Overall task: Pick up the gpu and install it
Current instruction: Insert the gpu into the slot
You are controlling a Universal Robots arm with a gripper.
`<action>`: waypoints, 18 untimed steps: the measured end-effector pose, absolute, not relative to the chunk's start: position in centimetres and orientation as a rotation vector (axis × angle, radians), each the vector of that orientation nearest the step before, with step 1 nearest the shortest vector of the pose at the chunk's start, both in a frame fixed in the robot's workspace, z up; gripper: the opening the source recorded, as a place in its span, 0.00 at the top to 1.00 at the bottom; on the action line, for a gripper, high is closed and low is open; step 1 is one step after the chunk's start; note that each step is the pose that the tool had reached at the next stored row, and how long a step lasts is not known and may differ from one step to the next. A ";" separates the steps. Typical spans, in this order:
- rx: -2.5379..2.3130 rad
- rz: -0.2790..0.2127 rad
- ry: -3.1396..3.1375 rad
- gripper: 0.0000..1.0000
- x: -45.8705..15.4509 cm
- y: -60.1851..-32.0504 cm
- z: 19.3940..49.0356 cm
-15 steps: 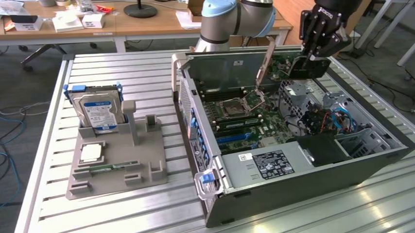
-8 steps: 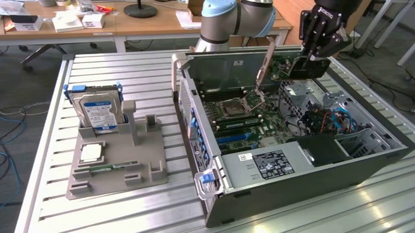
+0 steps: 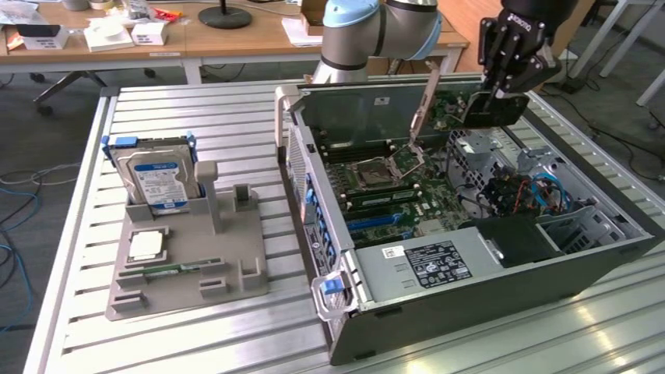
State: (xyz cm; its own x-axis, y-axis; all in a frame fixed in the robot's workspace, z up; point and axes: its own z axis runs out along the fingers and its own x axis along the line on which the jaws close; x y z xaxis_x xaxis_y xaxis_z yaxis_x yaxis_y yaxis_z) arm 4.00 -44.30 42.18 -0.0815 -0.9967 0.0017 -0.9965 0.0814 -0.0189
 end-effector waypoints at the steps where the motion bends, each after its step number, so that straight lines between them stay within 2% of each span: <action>1: -2.121 -0.025 2.301 0.74 4.0 -44.3 42.2; 18: -2.126 -0.027 2.294 0.74 2.7 -44.3 42.0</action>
State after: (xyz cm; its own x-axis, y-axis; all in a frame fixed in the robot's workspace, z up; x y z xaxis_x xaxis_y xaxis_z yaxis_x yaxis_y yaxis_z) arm 2.67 -44.29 42.00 -0.0759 -0.9971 0.0016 -0.9969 0.0759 -0.0217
